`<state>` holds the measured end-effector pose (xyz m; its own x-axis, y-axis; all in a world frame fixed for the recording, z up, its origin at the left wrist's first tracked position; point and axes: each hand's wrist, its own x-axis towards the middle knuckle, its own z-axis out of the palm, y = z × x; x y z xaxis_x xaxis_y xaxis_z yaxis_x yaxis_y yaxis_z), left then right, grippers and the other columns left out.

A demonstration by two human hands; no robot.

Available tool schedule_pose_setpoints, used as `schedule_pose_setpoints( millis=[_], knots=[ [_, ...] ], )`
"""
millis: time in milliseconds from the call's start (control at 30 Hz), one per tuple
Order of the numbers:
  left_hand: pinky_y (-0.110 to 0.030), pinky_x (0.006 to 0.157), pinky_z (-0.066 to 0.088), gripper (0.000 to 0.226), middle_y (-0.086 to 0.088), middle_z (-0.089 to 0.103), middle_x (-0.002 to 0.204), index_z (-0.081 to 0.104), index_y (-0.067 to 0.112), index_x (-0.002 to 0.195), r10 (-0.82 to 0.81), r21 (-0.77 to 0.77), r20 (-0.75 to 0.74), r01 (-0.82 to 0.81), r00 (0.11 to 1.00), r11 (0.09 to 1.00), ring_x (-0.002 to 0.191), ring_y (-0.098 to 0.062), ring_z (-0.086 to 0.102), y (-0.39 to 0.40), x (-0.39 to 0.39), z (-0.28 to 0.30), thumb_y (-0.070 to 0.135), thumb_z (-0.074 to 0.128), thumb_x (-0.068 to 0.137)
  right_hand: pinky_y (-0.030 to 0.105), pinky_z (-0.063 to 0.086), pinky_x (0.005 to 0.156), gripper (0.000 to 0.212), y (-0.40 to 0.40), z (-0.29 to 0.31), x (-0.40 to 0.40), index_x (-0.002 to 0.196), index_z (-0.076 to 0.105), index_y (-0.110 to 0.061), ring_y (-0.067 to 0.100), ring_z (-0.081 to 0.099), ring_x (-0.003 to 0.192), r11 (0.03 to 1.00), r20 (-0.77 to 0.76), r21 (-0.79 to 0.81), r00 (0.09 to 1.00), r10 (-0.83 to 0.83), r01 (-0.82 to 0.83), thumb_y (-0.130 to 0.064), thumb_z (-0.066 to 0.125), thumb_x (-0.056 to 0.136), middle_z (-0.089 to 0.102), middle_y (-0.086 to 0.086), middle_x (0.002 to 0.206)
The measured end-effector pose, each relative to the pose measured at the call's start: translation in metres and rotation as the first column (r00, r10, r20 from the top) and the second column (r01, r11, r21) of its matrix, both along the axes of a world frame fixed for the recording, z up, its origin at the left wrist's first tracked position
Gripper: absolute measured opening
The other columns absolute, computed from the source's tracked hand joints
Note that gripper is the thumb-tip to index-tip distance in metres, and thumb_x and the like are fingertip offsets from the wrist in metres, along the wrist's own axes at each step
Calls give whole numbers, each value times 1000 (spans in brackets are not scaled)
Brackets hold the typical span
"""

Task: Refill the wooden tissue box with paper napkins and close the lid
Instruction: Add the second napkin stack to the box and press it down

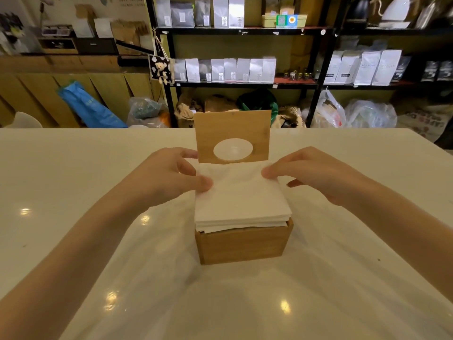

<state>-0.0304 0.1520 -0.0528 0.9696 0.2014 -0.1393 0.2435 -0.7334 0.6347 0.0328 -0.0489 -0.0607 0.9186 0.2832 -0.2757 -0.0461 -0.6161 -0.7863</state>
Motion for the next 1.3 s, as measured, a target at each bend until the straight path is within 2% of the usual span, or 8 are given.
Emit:
schedule_pose_setpoints(
  millis=[167,233,400,633,767,867,1100,1300],
  knots=[
    [-37,109,26,24,7,41,144,71,11,94,-19,255,70,1,997,967,134,-12,26,-9,-4,-2,30,68,79,28,33,83,25,2,0,-6,96,73,-11,13,47,101,997,141,-55,988,65,-58,-29,70,78,57,-1,128],
    [-37,112,21,25,7,39,145,72,11,93,-45,338,71,18,996,941,139,-13,16,-12,-5,-4,31,68,79,27,31,82,23,5,0,-6,93,75,-11,11,45,100,988,226,-129,968,112,-84,-28,69,79,55,-1,130],
    [-40,110,22,24,7,41,145,74,12,89,-46,379,66,17,997,925,140,-14,13,-15,-7,-7,33,66,79,25,30,81,25,7,-1,-4,98,74,-12,6,38,97,966,345,-238,922,178,-98,-28,66,81,52,-3,133],
    [-47,113,16,22,7,36,147,73,15,79,-25,412,35,9,999,911,141,-17,9,-19,-6,-13,36,66,80,24,37,83,23,9,-2,-4,95,75,-11,7,43,98,944,350,-289,901,258,-158,-28,66,82,53,-2,133],
    [-48,114,8,22,6,32,149,72,17,78,-45,470,15,33,999,882,142,-17,5,-21,-4,-13,37,63,82,10,35,60,22,11,-2,-8,94,75,-11,9,49,88,943,343,-292,904,256,-157,-26,65,83,59,-3,124],
    [-48,114,4,22,6,30,150,71,18,77,-69,495,-16,67,998,867,142,-17,3,-20,-3,-11,36,60,84,9,35,58,24,11,0,-13,93,75,-9,11,52,84,937,332,-320,910,251,-141,-28,63,84,62,-2,116],
    [-51,113,-1,35,1,32,146,48,21,55,-88,529,-73,113,993,841,142,-21,1,-21,0,-18,33,54,87,40,54,81,33,17,-6,-21,91,72,-1,30,62,97,892,393,-443,876,278,-85,-29,57,87,65,18,111],
    [-53,113,-1,35,0,40,135,46,22,54,-78,527,-79,108,994,843,142,-21,2,-24,3,-31,31,53,87,28,43,66,26,21,-10,-23,92,67,-11,18,55,83,853,422,-517,848,321,-66,-32,52,90,49,1,115]
  ],
)
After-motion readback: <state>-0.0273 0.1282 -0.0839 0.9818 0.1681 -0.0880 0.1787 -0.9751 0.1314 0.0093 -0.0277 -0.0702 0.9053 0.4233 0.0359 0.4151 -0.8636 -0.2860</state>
